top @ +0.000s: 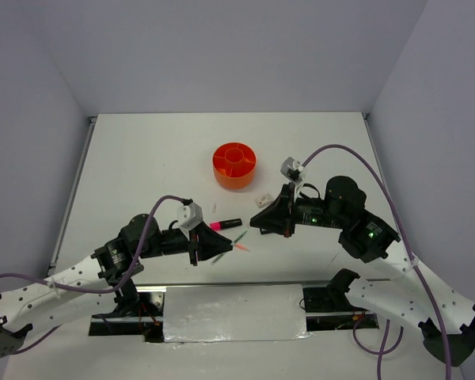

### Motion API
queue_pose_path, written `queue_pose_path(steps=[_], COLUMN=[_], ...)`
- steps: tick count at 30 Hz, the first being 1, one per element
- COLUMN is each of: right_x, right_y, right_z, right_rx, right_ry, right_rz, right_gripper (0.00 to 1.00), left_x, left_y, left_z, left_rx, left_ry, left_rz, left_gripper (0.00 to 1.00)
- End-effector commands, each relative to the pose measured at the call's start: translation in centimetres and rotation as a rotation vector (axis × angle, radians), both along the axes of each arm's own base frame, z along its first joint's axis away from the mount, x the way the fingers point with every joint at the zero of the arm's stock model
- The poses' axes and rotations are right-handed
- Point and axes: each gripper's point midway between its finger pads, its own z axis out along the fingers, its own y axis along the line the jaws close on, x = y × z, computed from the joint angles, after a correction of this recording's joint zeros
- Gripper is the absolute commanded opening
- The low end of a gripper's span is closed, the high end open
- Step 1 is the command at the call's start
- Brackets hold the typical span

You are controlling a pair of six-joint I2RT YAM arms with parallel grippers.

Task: Sort the stationery into containers
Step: Close the pen cap on the pen.

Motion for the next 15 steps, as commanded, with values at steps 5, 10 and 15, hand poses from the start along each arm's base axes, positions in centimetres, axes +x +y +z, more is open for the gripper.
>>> queue_pose_path(steps=[5,10,15], right_x=[-0.18,-0.38,-0.42], right_y=[-0.17,-0.09,0.00], right_z=[1.65,1.66,1.26], right_rx=[0.022,0.023,0.015], right_ry=[-0.051,-0.047,-0.040], right_rz=[0.013,0.027,0.035], right_gripper=[0.00,0.00,0.00], left_x=[0.07,0.25,0.38], left_y=[-0.30,-0.23,-0.24], left_z=[1.37,1.49,1.34], left_rx=[-0.038,-0.042,-0.036], left_ry=[-0.047,-0.049,-0.045], left_rz=[-0.008,0.003,0.010], left_gripper=[0.00,0.00,0.00])
